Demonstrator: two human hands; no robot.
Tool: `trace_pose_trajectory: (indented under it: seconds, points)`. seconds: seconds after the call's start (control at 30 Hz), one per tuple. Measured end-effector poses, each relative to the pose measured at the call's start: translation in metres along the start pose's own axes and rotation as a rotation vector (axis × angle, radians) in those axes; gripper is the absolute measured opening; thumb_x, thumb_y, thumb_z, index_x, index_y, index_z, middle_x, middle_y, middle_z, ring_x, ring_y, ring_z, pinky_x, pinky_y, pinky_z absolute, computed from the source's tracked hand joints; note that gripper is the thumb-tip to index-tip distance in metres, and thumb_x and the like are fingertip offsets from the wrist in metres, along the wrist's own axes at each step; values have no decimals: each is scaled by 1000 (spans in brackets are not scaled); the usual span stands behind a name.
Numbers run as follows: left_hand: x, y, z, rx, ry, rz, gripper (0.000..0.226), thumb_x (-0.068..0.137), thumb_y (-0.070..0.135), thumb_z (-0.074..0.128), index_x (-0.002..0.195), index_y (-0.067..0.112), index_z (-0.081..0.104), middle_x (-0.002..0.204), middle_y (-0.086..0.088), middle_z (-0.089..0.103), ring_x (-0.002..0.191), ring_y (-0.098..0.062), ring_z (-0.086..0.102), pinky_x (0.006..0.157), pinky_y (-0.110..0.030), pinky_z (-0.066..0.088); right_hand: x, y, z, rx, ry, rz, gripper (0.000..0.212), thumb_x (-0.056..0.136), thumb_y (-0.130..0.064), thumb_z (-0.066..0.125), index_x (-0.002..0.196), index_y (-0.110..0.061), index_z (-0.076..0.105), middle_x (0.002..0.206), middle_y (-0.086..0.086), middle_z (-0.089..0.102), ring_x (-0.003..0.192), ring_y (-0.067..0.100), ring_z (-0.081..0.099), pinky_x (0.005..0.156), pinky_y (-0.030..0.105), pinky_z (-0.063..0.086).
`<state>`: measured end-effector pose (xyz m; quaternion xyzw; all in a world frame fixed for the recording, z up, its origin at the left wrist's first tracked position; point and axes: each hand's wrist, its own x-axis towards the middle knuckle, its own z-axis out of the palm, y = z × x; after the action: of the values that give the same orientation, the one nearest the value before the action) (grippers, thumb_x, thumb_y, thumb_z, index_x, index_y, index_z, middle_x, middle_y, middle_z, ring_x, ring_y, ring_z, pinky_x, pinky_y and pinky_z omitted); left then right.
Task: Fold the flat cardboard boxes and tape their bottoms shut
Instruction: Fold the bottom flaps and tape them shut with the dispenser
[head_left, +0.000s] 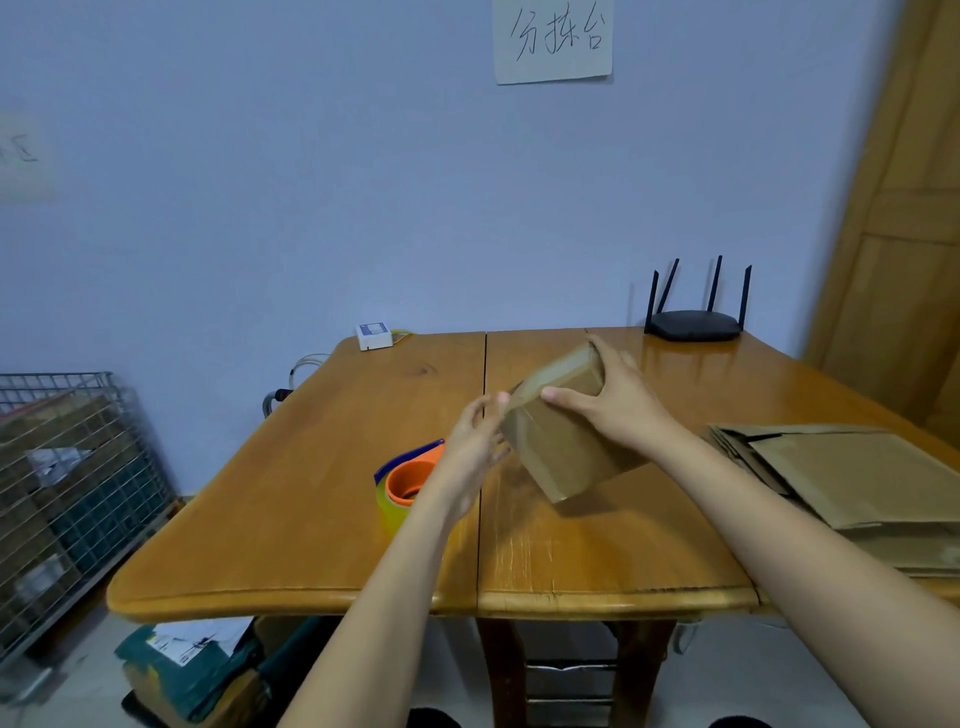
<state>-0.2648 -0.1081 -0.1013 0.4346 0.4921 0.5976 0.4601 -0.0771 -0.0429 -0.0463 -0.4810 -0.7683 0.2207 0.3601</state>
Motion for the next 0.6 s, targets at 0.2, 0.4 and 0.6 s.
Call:
trace_pose_trajectory:
  seconds: [0.2,0.4,0.6]
  points:
    - [0,2,17,-107,-96,-64,44,85,21,76,126,14,61,116,-6,72,108,-24,68,92,-44,56,4,0,3,246,-94,192,112,79,-73,62,160,-23,5,158,4,35,136,26,45,106,42,44]
    - [17,15,36,-522,158,-163,32,96,0,57,125,12,56,118,-16,67,105,-32,65,82,-46,57,-6,15,12,212,-84,386,97,91,-67,50,159,-14,6,160,15,28,138,36,41,110,49,39]
    - [33,13,54,-639,267,-226,40,96,-10,49,134,2,53,115,-20,67,89,-30,68,60,-36,62,-14,23,37,964,-386,725,98,81,-65,66,156,-20,22,145,36,39,116,51,58,96,59,51]
